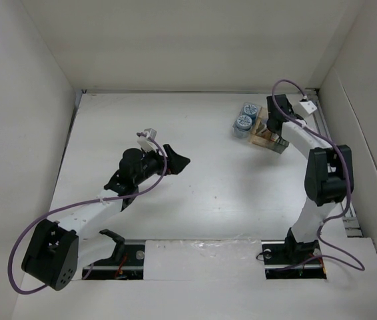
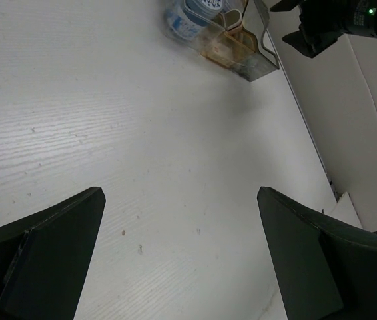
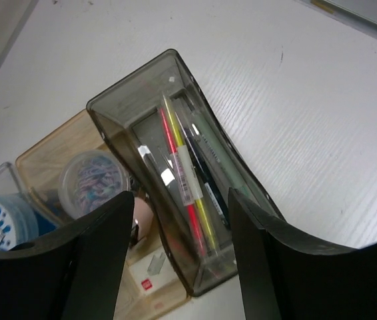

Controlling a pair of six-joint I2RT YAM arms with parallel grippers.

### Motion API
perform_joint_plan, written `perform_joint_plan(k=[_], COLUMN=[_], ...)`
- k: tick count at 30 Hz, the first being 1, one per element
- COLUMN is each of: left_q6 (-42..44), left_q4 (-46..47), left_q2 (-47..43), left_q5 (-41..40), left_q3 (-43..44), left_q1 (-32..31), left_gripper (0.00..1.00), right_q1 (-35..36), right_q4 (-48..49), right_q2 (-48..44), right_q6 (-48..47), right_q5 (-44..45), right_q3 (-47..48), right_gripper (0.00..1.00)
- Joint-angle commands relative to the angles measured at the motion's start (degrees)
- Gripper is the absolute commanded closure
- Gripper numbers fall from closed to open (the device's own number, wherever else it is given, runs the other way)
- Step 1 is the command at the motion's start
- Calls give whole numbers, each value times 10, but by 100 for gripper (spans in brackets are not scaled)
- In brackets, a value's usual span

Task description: Sort the stationery into containers

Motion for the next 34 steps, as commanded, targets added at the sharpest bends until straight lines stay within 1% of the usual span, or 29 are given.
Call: perform_joint_plan(k=[1, 4, 7, 8, 9, 10, 11, 12, 13, 16, 18, 22, 24, 26, 27, 28, 30, 31, 34], left_q6=[-2, -8, -8, -8, -3, -3, -3, -3, -3, -21, -21, -26, -46, -66, -66, -73, -58, -52, -45], left_q4=[6, 1, -11, -18, -18, -18, -18, -18, -18, -29, -29, -29, -37, 5, 21, 41, 41, 19, 8], left_q2=[-12, -30, -51, -58, -65, -75, -94, -102, -110, -132, -148, -163, -182, -217, -227, -233, -233, -218, -206], left_q5=[-14, -36, -70, -76, -76, -86, -100, -107, -115, -146, -146, -152, -166, -166, -157, -146, -136, -136, -136], left_q3=[3, -9, -9, -9, -15, -22, -22, -30, -39, -51, -56, -56, -64, -85, -106, -106, -101, -94, -89], left_q1=[0, 0, 0, 0, 0, 0, 0, 0, 0, 0, 0, 0, 0, 0, 0, 0, 0, 0, 0], left_gripper=[0, 0, 0, 0, 0, 0, 0, 0, 0, 0, 0, 0, 0, 0, 0, 0, 0, 0, 0], right_q1=[19, 36, 72, 95, 107, 116, 128, 147, 158, 210, 249, 297, 312, 332, 337, 342, 362, 367, 372], right_q4=[0, 22, 67, 80, 97, 107, 115, 122, 122, 121, 121, 129, 129, 135, 135, 135, 135, 135, 135], right_q2=[-73, -133, -214, -239, -285, -307, -327, -344, -368, -388, -394, -394, -389, -383, -376, -371, -371, -371, -371], right_q6=[13, 25, 18, 13, 6, -1, -7, -7, -12, -12, -12, -4, 12, 23, 31, 31, 31, 31, 31], right_q5=[-9, -33, -58, -74, -84, -99, -133, -154, -172, -191, -191, -191, -186, -166, -166, -166, -148, -143, -135], right_q3=[-15, -55, -112, -130, -161, -176, -190, -211, -222, -252, -268, -302, -307, -307, -307, -307, -301, -301, -301], right_gripper=[35, 37, 37, 37, 35, 30, 25, 18, 0, 0, 0, 0, 0, 0, 0, 0, 0, 0, 0])
